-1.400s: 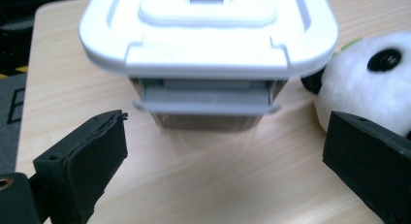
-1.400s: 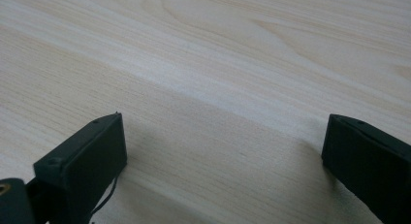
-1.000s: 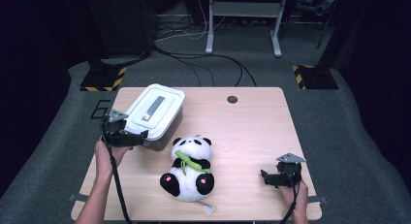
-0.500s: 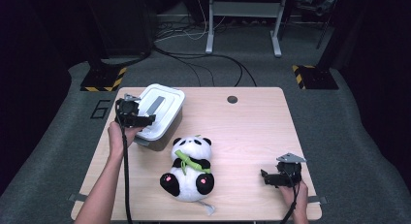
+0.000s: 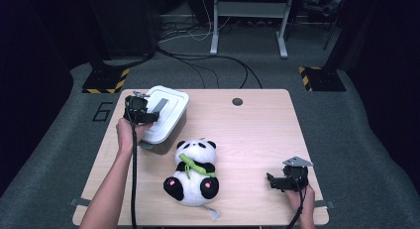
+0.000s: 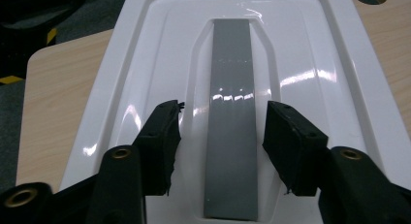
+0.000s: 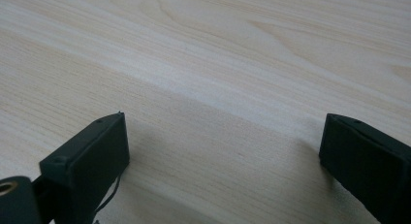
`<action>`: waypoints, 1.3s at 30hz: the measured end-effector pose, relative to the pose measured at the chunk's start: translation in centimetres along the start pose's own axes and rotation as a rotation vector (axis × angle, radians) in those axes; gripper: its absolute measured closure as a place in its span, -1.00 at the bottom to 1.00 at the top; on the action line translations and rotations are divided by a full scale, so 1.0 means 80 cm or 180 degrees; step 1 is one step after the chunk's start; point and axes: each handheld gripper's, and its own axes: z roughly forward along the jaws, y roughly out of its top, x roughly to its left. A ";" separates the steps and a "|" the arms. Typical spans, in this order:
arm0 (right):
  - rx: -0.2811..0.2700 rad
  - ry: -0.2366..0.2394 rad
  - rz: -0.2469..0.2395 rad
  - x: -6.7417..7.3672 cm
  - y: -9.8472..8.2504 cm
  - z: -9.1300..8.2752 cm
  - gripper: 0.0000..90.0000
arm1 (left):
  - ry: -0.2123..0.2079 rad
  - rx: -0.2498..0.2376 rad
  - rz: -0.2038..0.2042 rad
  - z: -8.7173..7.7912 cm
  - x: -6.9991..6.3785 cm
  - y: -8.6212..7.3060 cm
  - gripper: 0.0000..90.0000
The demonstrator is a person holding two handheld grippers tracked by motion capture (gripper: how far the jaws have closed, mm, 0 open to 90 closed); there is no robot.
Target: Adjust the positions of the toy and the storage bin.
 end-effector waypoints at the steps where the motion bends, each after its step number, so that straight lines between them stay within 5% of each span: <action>1: -0.0001 0.0000 0.0001 0.000 0.000 0.000 -0.93 | 0.0004 -0.0024 -0.0017 0.001 -0.001 0.000 0.25; 4: -0.0002 -0.0008 0.0001 0.000 0.000 0.000 -0.92 | -0.0152 -0.0045 -0.0133 0.003 0.002 -0.001 0.33; 13: -0.0004 -0.0011 0.0004 0.000 0.000 0.000 -0.92 | -0.0195 -0.0076 -0.0081 0.006 0.001 0.000 0.47; 30: -0.0010 -0.0014 0.0004 0.000 0.000 0.000 -0.92 | -0.0501 -0.0228 0.0256 0.026 0.001 0.013 0.47; 39: -0.0018 -0.0023 0.0019 0.000 0.000 0.000 -0.92 | -0.0687 -0.0288 0.0395 0.045 -0.018 0.030 0.47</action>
